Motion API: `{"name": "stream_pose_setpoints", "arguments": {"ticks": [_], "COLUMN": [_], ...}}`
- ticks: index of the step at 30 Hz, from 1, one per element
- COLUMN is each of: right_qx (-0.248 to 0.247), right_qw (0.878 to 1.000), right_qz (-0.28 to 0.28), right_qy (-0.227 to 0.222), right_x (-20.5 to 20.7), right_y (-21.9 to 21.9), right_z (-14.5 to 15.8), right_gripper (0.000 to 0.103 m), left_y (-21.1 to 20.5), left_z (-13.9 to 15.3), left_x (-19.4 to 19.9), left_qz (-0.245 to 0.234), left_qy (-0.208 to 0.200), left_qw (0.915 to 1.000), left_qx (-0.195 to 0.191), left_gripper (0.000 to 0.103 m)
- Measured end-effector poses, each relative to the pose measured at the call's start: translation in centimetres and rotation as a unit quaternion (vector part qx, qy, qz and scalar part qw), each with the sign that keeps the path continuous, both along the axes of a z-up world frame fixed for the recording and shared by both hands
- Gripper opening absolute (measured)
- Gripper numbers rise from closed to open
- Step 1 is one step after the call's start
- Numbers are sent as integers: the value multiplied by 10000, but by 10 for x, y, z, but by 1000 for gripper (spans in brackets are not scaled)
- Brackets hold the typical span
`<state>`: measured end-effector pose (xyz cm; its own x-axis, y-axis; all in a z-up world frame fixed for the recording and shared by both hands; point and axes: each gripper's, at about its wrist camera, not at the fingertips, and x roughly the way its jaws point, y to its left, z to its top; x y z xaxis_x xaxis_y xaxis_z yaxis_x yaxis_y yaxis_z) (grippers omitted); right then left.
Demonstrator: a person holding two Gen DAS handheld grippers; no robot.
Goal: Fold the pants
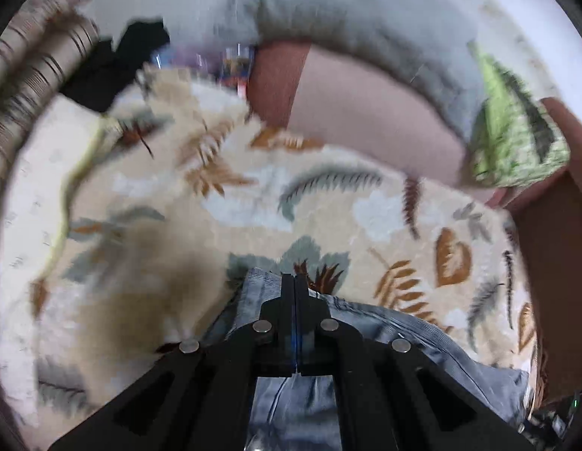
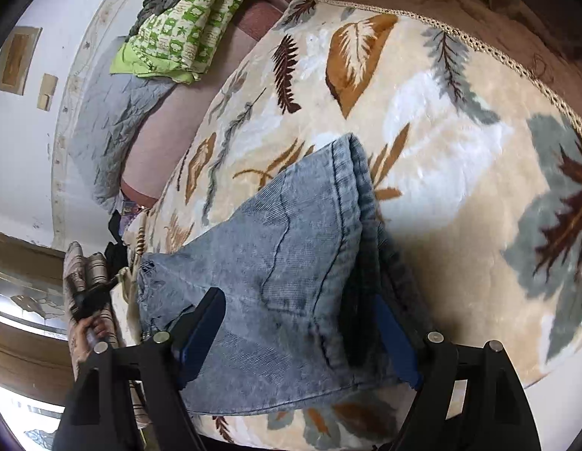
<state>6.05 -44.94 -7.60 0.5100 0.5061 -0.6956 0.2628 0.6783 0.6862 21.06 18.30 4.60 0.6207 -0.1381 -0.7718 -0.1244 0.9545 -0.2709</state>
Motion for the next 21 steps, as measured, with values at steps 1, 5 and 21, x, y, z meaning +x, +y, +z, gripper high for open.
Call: {"name": "stream_pose_setpoints", "arguments": {"ticks": [1,5,21], "right_qx": [0,164,36], "right_qw": [10000,9996,9987], "right_qz": [-33,-225,-460], "right_qy": [17,25,216], "right_x": [0,-7,-14], "right_y": [-2,-8,-29], "right_z": [-1,-3,-13], "right_gripper": [82,82,82], "left_y": [4,17,-2], "left_z": [9,23,-107], "left_x": [-11,-30,86], "left_qz": [-16,-111,125], "left_qy": [-91,-92,1423], "left_qw": [10000,9998,9883], "left_qx": [8,-141,-534], "left_gripper": [0,20,29]}}
